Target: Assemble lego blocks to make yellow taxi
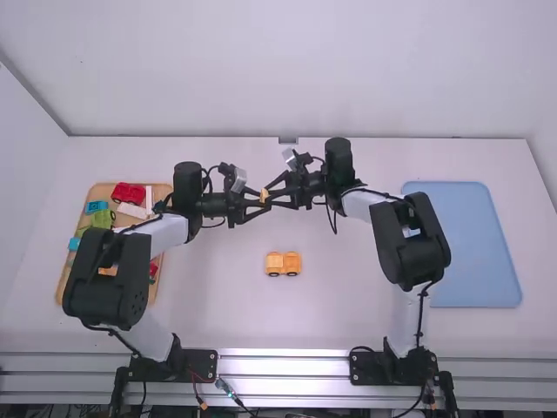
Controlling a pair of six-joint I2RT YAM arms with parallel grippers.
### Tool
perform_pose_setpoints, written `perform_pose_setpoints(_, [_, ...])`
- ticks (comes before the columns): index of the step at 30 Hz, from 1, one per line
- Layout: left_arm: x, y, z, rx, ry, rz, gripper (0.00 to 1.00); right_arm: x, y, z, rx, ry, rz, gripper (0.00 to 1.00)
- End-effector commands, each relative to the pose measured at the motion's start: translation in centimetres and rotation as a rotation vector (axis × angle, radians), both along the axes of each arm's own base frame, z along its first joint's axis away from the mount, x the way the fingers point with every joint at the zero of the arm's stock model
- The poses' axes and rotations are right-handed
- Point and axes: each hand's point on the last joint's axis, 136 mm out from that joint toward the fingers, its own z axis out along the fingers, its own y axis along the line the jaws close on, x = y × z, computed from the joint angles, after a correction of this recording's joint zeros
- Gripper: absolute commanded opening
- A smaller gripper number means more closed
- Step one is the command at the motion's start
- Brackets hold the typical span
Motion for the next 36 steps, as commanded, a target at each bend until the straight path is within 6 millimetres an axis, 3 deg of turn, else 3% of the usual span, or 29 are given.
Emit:
perform_pose_setpoints(1, [0.1, 0.0, 0.1, 0.0, -0.019, -0.004, 0.02, -0.6, 0.7, -0.1, 0.006, -0.009, 0.029, 0.33])
perform_pose_setpoints(12, [0.1, 0.0, 0.1, 0.004, -0.03, -0.006, 0.02, -0.9, 0.9, -0.1, 0.01, -0.013, 0.042, 0.12])
perform_pose_setpoints(15, [0.3, 0.0, 0.0, 0.008, -0.028, 0.002, 0.12, -0.9, 0.9, -0.1, 0.01, -0.013, 0.042, 0.09])
perform_pose_setpoints(16, [0.6, 0.1, -0.2, 0.014, -0.016, 0.024, 0.22, -0.9, 0.9, -0.1, 0.01, -0.014, 0.042, 0.09])
perform_pose_setpoints(17, [1.0, 0.3, -0.4, 0.022, 0.004, 0.052, 0.43, -0.8, 0.9, -0.1, 0.009, -0.015, 0.04, 0.08])
perform_pose_setpoints(18, [1.3, 0.4, -0.5, 0.027, 0.017, 0.072, 0.72, -0.7, 0.9, -0.2, 0.007, -0.016, 0.031, 0.08])
perform_pose_setpoints(20, [1.6, 0.5, -0.6, 0.031, 0.021, 0.088, 0.99, -0.3, 1.1, -0.3, -0.002, -0.014, 0.006, 0.07])
perform_pose_setpoints(25, [1.4, 0.6, -1.1, 0.038, 0.051, 0.091, 0.99, 3.7, 0.5, -1.3, -0.073, 0.031, -0.208, 0.06])
perform_pose_setpoints(28, [1.1, 0.6, -1.7, 0.048, 0.094, 0.095, 0.99, 6.9, -1.4, -2.4, -0.13, 0.065, -0.373, 0.04])
perform_pose_setpoints(33, [1.5, 1.5, -2.2, 0.058, 0.123, 0.128, 0.99, 8.6, -4.7, -4.8, -0.326, 0.117, -0.565, 0.01])
perform_pose_setpoints(36, [2.7, 2.5, -2.9, 0.096, 0.12, 0.209, 0.99, 8.1, -7.4, -7.4, -0.612, 0.133, -0.72, 0.01])
